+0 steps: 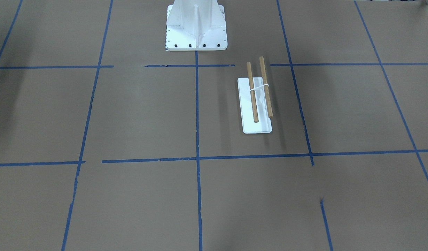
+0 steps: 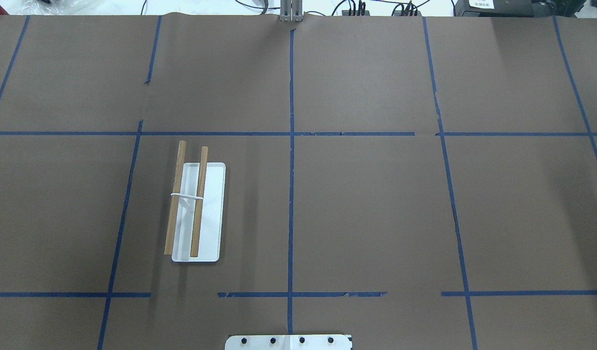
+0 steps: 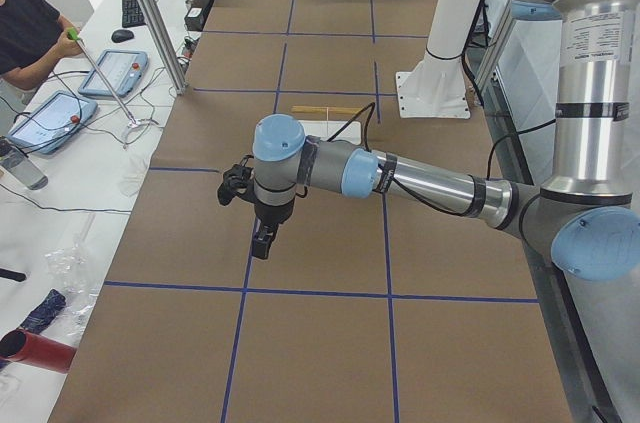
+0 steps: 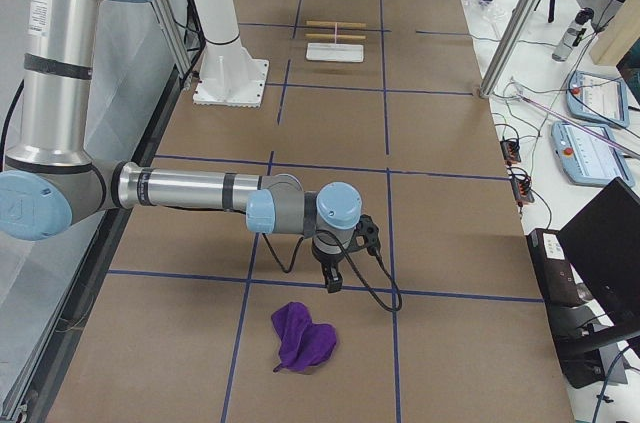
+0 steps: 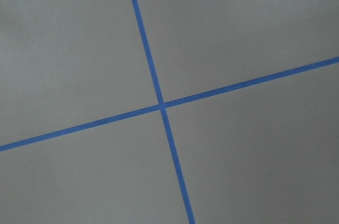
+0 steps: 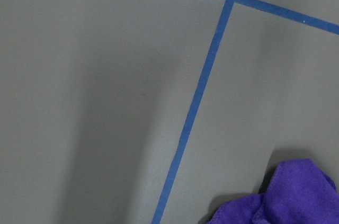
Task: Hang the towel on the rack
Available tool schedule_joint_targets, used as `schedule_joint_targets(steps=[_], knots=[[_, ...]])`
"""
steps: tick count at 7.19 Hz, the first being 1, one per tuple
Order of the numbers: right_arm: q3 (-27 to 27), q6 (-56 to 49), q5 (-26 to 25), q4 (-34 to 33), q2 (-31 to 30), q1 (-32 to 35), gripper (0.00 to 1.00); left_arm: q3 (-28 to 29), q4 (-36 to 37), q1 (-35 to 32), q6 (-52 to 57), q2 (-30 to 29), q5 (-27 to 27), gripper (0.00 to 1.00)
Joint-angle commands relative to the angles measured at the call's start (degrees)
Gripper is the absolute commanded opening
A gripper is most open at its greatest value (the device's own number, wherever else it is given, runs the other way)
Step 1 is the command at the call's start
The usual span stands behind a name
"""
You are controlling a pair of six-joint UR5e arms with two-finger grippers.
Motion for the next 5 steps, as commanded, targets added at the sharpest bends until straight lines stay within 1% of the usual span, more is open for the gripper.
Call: schedule_joint_targets(steps=[1,2,3,4,5], knots=[[-0.3,-0.3,-0.5,7.6,-1.6,-0.9,1.0,1.7,-0.6,0.1,-0.1,-0.1,-0.3,1.0],[-1.4,1.2,-0.4,11.1,-2.7,-2.0,1.0,1.4,-0.6,0.1,-0.1,-0.1,-1.1,1.0],[-2.9,0.1,-2.9,12.6,-2.7,-2.3,1.0,1.4,-0.6,0.0,-0.1,0.0,-1.7,1.0],[-7.4,-5.2,-7.1,16.8,-2.3,-2.8,1.0,1.8,-0.6,0.1,0.0,0.0,-3.2,1.0],[-12.3,-9.6,-6.8,18.0,-1.2,-2.9,0.95,1.8,-0.6,0.1,0.1,0.0,-3.5,1.0]])
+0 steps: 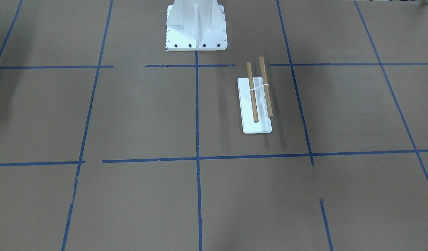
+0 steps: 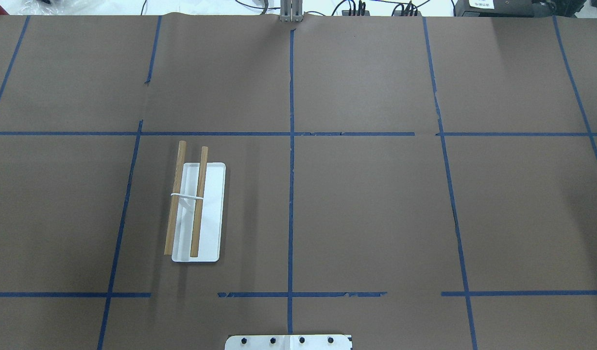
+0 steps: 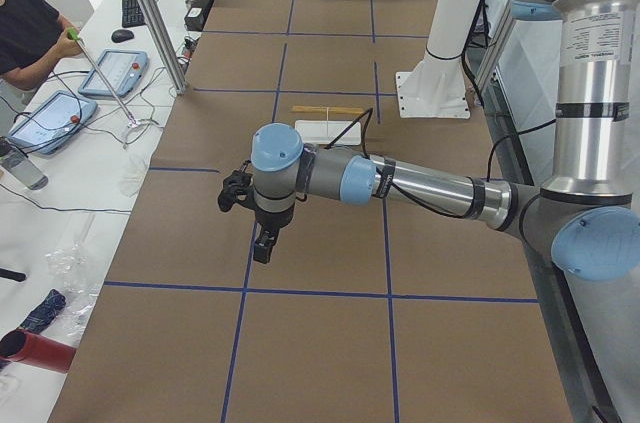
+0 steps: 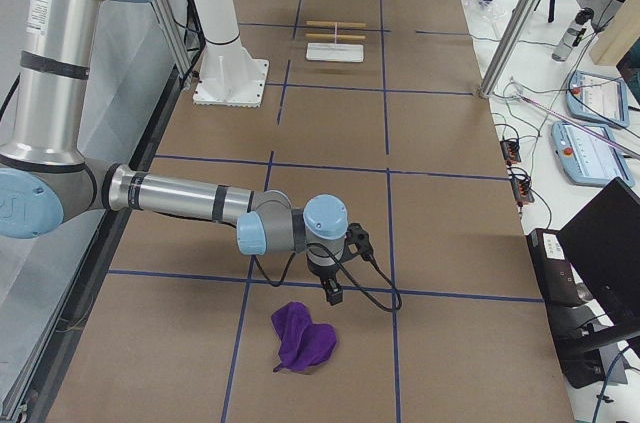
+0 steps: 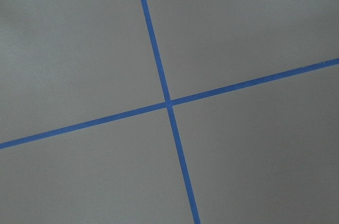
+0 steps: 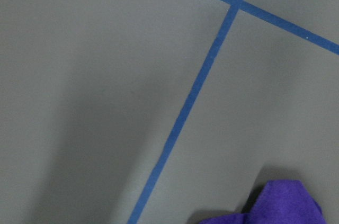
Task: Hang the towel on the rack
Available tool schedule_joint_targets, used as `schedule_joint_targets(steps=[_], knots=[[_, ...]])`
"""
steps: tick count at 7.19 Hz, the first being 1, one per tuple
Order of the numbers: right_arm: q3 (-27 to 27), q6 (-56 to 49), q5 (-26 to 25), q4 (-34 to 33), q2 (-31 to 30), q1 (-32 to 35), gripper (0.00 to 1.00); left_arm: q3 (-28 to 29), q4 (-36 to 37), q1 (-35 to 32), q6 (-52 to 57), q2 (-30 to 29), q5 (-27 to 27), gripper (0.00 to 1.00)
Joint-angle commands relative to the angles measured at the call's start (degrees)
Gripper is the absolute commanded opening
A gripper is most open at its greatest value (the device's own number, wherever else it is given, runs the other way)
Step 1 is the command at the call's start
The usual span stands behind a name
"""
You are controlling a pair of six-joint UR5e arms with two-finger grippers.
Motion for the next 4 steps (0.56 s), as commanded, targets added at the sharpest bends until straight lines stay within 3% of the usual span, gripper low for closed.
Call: schedule_joint_targets(steps=[1,2,4], knots=[[-8.2,-5.3,-1.3,2.8,1.7,-0.3,0.86,-0.4,0.0,-0.1,-0.1,0.1,-0.9,1.0],[-9.8,-5.5,-0.7,2.8,1.7,-0.3,0.79,-0.6,0.0,-0.1,-0.1,0.2,-1.2,1.0],[-11.7,-5.6,0.8,2.7,1.3,-0.4,0.74,-0.6,0.0,-0.1,-0.1,0.3,-3.5,1.0]])
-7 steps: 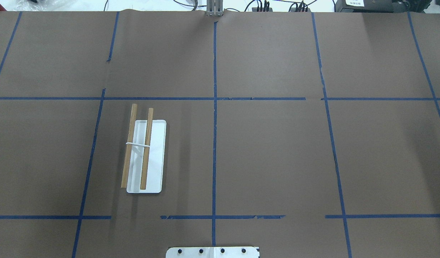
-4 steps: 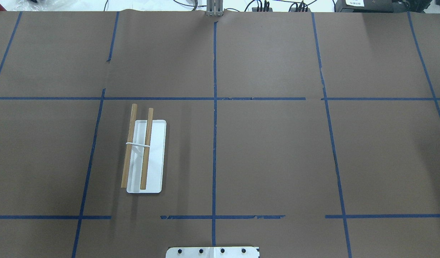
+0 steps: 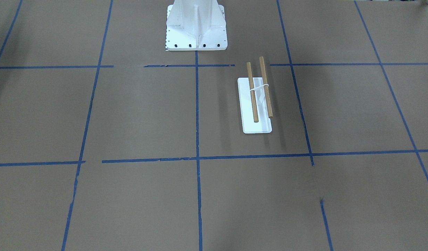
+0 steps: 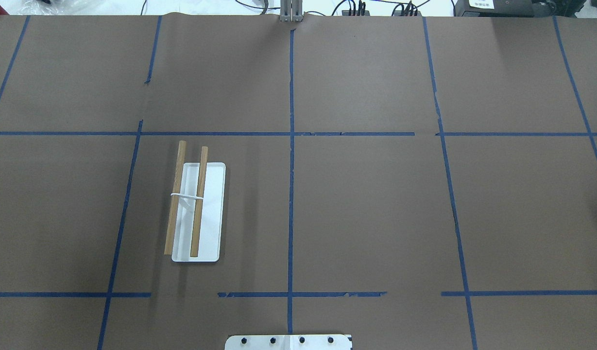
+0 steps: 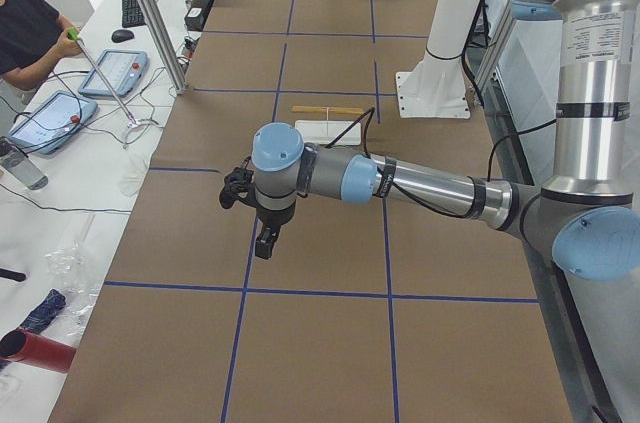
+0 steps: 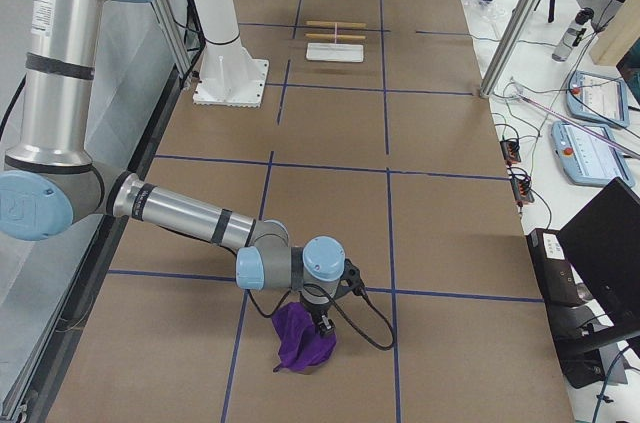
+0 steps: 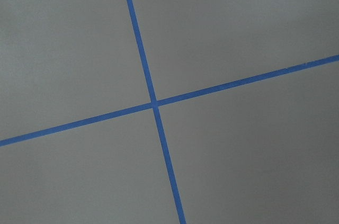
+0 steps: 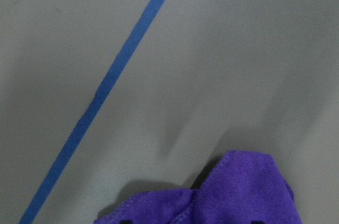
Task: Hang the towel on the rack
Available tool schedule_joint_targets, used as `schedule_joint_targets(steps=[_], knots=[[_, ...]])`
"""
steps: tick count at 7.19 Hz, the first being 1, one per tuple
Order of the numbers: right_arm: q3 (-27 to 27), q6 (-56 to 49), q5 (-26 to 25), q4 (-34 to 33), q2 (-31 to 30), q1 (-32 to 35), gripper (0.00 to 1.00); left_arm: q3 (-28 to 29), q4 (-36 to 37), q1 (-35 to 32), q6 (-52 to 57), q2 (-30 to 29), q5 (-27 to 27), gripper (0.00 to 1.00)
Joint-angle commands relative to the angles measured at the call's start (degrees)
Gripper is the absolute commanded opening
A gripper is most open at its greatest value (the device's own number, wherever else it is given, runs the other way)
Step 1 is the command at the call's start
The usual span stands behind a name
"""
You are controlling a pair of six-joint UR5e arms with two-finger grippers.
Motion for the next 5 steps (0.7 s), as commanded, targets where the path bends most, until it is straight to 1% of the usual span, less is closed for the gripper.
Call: schedule_joint_targets(steps=[1,2,3,4,5], knots=[[-2.0,-0.1,1.8,0.0,-0.1,-0.2,0.72,0.0,0.0,0.0,0.0,0.1,-1.0,1.0],[-2.0,0.0,2.3,-0.1,-0.1,-0.2,0.41,-0.1,0.0,0.0,0.1,0.0,-1.0,1.0],[-2.1,-0.3,2.3,-0.1,-0.1,-0.5,0.21,-0.3,0.0,0.0,0.1,0.0,-1.0,1.0],[-2.1,-0.2,2.4,-0.2,0.1,-0.6,0.03,-0.4,0.0,0.0,0.1,0.0,-1.0,1.0],[-2.1,-0.1,2.5,-0.2,0.2,-0.7,0.0,-0.4,-0.1,0.0,0.1,0.0,-1.0,1.0]])
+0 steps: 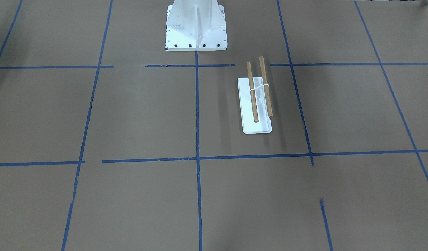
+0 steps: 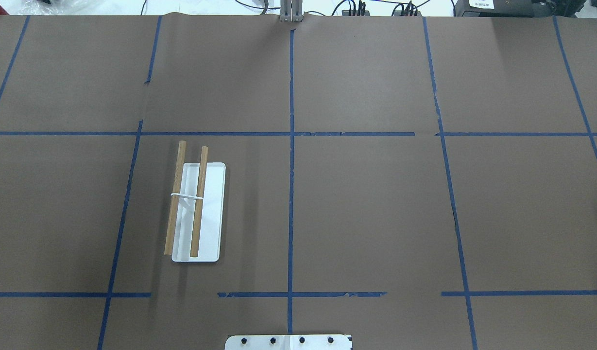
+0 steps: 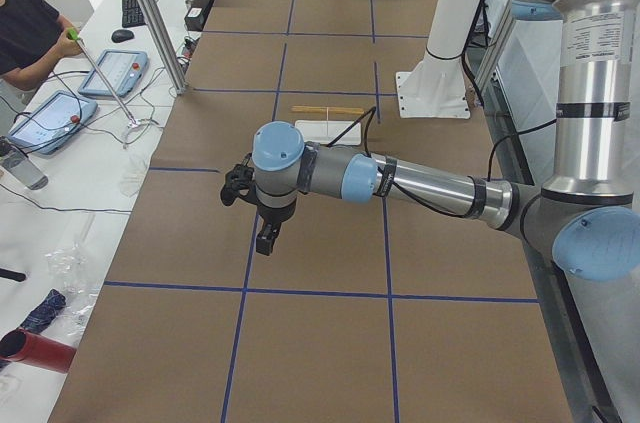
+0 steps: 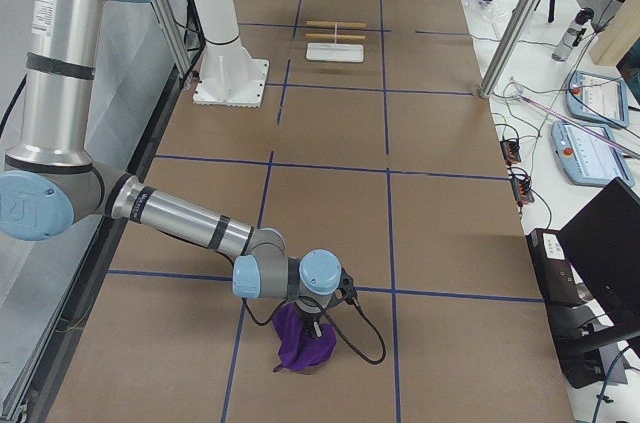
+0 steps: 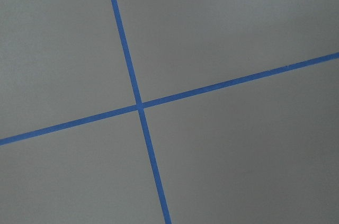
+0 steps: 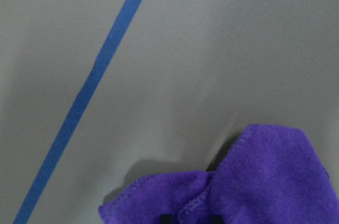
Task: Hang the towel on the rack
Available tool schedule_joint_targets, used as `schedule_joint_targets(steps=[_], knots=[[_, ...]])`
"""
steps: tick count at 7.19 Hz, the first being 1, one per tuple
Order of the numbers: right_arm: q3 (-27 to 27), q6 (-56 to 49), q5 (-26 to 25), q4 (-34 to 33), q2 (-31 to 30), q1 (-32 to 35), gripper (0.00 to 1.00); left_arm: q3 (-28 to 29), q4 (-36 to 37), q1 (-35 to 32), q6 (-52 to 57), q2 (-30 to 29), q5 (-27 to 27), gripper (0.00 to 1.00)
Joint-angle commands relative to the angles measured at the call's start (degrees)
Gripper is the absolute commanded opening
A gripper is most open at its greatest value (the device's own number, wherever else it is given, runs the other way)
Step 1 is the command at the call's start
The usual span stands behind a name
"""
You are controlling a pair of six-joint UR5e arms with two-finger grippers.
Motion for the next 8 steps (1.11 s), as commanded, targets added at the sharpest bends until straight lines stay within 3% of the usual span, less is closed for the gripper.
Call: schedule_joint_targets(steps=[1,2,4,6,8], knots=[[0.1,0.1,0.3,0.1,0.3,-0.2,0.0,-0.1,0.0,0.0,0.0,0.0,0.0,1.0],[0.8,0.1,1.9,-0.1,0.4,-0.1,0.0,-0.1,-0.1,0.0,0.2,-0.1,0.0,1.0],[8.0,0.1,8.5,-0.4,-0.8,3.7,0.0,-0.1,-1.6,0.0,0.0,-0.3,0.0,1.0],[21.0,2.9,10.7,-1.6,-4.5,6.6,0.0,0.8,-8.2,0.0,-0.2,0.0,0.0,1.0],[35.7,18.6,12.1,-9.8,-3.6,6.6,0.0,1.1,-12.1,0.0,-2.2,0.0,0.0,1.0]])
